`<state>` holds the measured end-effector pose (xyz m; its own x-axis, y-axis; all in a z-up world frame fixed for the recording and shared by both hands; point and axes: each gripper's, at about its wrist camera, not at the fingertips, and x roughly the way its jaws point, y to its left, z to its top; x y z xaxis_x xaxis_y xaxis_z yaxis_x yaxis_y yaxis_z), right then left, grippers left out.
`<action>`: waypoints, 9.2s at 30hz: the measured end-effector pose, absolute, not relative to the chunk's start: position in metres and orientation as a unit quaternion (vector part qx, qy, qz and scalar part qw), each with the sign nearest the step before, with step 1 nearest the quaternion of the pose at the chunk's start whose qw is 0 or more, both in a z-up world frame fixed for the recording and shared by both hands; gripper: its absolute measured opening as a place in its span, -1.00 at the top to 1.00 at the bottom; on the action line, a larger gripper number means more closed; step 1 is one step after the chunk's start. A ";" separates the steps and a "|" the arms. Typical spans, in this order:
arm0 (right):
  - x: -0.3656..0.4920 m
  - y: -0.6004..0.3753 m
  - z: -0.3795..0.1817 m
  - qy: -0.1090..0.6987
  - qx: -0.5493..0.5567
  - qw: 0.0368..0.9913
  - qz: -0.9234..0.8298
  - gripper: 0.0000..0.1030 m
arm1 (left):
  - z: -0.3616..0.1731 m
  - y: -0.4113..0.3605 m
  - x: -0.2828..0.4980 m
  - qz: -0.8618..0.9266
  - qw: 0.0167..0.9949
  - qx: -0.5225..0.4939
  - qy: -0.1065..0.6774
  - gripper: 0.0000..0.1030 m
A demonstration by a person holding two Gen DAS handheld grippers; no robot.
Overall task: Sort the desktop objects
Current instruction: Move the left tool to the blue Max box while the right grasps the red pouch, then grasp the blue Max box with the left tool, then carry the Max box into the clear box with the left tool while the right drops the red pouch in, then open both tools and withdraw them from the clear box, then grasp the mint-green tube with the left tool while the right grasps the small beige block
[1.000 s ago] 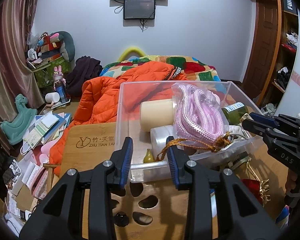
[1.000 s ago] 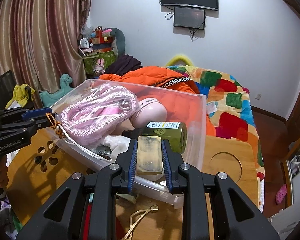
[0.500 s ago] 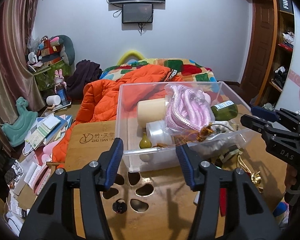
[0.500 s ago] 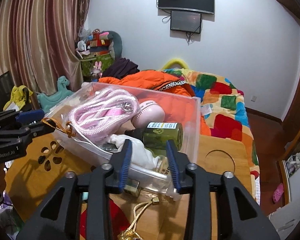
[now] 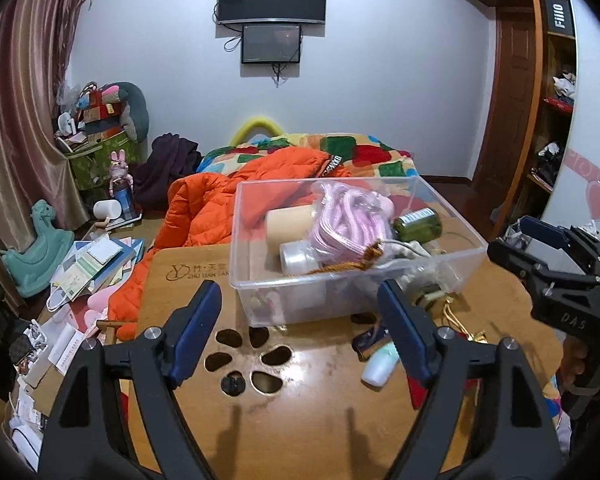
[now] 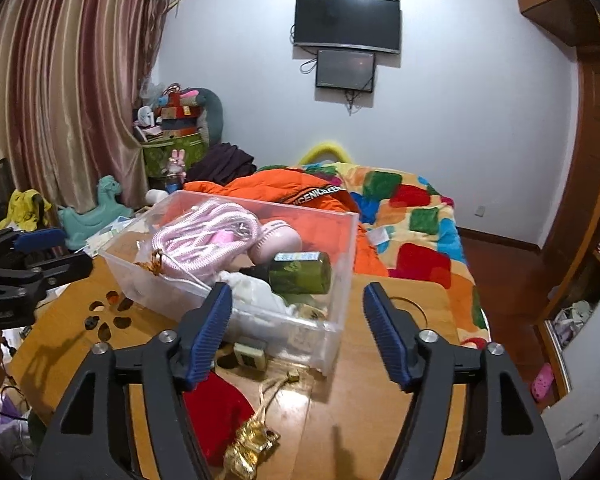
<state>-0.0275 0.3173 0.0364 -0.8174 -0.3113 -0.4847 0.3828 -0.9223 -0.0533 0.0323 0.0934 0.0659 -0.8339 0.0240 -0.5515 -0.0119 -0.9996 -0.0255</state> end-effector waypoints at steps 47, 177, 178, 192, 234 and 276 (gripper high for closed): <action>-0.005 0.319 -0.057 0.077 0.347 0.226 -0.907 0.60 | -0.001 0.132 -0.002 0.920 0.059 -0.386 -0.025 -0.47; -0.097 0.290 0.013 0.072 0.275 0.272 -0.919 0.53 | 0.052 0.073 -0.066 0.947 0.031 -0.317 -0.047 0.85; -0.098 0.289 0.012 0.074 0.276 0.271 -0.919 0.53 | 0.052 0.073 -0.066 0.946 0.032 -0.318 -0.048 0.79; -0.076 0.280 0.019 0.115 0.245 0.245 -0.931 -0.17 | 0.061 0.074 -0.050 0.950 0.034 -0.305 -0.047 0.15; -0.006 0.321 -0.006 0.027 0.285 0.185 -0.940 -0.62 | 0.006 0.099 0.054 0.934 0.041 -0.355 -0.021 -0.75; -0.061 0.274 -0.045 0.027 0.364 0.216 -0.905 0.57 | -0.024 0.105 0.067 0.929 0.045 -0.366 -0.009 0.53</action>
